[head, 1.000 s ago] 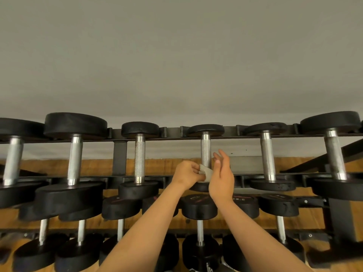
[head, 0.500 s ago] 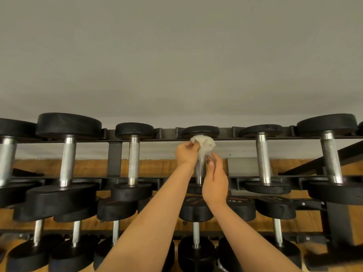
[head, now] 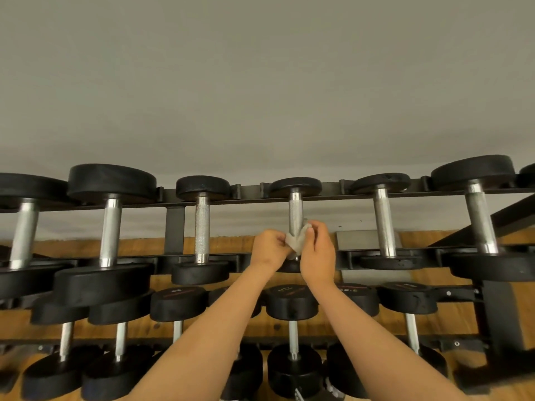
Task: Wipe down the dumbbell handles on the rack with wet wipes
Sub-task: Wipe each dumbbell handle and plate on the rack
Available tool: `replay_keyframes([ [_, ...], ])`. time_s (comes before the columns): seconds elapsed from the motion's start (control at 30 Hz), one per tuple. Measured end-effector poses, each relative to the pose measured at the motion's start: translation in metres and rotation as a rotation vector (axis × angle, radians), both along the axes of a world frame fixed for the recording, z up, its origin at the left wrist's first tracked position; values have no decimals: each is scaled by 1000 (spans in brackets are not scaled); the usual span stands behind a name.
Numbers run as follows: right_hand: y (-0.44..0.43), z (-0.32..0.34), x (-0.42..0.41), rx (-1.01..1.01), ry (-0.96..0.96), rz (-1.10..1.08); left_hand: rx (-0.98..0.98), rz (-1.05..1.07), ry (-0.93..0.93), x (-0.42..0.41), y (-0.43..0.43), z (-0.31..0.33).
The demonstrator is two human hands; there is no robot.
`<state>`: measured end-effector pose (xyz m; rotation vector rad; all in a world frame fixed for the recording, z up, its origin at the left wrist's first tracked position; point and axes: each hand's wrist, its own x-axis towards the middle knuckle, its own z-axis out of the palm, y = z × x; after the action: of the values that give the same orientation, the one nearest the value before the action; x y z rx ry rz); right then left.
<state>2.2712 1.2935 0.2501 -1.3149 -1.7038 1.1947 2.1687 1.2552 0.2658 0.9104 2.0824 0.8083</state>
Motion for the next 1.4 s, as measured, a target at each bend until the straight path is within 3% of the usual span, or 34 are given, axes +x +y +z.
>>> replay_keyframes([
  [0.17, 12, 10, 17, -187, 112, 104, 94, 60, 62, 7, -16, 15],
  [0.3, 17, 20, 32, -162, 110, 225, 217, 136, 31, 16, -24, 24],
  [0.4, 18, 24, 32, -81, 10, 359, 287, 135, 73, 23, -23, 27],
  [0.5, 24, 24, 32, -38, -61, 328, 294, 169, 29, 26, -24, 28],
  [0.67, 40, 8, 40, 21, -416, 265, 266, 302, 67, 27, -28, 11],
  [0.83, 41, 4, 38, -212, -260, 375, 279, 490, -9, 50, -11, -3],
  [1.07, 50, 9, 38, -477, -55, 444, 300, 597, 227, 70, -2, -20],
  [1.4, 62, 4, 25, -369, -332, 606, 393, 649, 242, 61, -6, -29],
])
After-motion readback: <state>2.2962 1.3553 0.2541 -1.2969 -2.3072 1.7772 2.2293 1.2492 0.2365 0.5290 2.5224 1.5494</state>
